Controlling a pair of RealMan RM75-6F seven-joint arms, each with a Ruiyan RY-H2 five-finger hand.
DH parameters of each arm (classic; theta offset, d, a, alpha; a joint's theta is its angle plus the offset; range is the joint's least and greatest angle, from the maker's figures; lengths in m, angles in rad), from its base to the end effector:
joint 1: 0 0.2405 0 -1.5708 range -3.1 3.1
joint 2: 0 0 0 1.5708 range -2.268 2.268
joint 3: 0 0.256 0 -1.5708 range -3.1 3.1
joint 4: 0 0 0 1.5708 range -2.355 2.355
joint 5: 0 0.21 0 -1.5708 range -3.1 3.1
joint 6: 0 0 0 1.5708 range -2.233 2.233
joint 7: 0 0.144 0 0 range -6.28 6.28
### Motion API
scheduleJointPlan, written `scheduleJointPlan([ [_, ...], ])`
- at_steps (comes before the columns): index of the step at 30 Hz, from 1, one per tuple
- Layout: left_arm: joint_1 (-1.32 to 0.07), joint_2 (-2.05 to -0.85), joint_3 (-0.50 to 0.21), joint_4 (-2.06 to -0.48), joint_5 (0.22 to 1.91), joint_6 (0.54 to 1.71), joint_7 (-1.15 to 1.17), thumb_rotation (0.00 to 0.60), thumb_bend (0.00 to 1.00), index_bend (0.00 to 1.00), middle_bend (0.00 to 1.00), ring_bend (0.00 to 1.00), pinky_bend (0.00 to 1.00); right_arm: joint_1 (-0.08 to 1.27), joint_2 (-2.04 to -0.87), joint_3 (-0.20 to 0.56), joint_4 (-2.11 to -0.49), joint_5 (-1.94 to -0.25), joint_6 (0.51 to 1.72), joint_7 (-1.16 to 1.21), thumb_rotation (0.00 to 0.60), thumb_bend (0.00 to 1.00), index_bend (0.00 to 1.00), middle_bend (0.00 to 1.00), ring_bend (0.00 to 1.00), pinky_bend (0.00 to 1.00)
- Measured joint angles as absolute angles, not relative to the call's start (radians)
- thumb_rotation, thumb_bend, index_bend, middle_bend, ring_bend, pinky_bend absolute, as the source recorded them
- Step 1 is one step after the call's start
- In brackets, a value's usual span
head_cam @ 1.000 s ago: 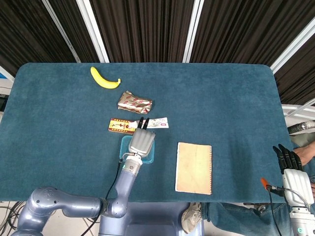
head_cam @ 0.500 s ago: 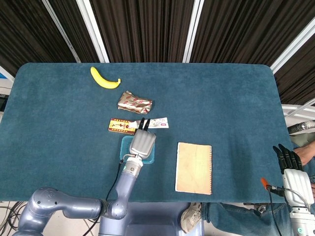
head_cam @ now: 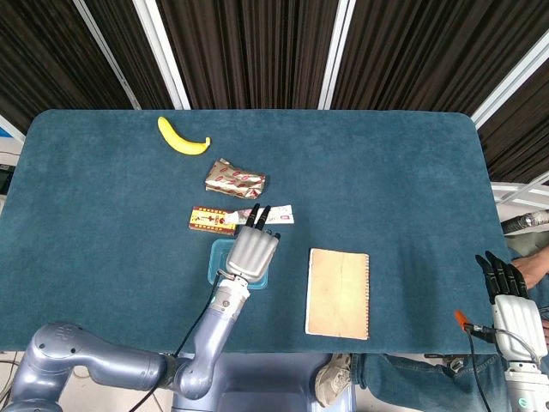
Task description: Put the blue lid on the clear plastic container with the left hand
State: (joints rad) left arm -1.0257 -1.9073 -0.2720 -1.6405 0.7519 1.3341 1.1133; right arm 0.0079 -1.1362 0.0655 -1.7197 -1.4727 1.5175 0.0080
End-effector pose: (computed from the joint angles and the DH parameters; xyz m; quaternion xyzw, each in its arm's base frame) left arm 0.0062 0.2970 -0.0754 -0.7698 -0.2576 -0.3456 0.4708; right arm -0.3017 -0.1594 0.1523 0.5369 -0.4403 0.4141 0.5885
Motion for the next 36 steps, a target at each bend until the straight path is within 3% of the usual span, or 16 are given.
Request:
scheduleJointPlan([
  [11, -0.959, -1.811, -0.116, -1.731, 0.882, 1.31, 1.048, 0.6, 0.49, 0.63, 0.54, 0.02, 0.0, 0.007, -1.137, 0.066, -1.719, -1.473, 1.52, 0.004, 0.6, 0.27, 0.02, 0.0, 0.0, 0.0],
  [27, -0.918, -1.703, -0.026, -1.682, 1.032, 1.142, 0.853, 0.6, 0.49, 0.63, 0.54, 0.02, 0.0, 0.007, -1.14, 0.067, -1.719, -1.467, 1.518, -0.004, 0.6, 0.27, 0.02, 0.0, 0.0, 0.0],
  [36, -0.907, -1.71, -0.014, -1.646, 1.063, 1.109, 0.835, 0.6, 0.49, 0.63, 0.54, 0.02, 0.0, 0.007, -1.14, 0.068, -1.719, -1.464, 1.517, -0.004, 0.6, 0.27, 0.02, 0.0, 0.0, 0.0],
])
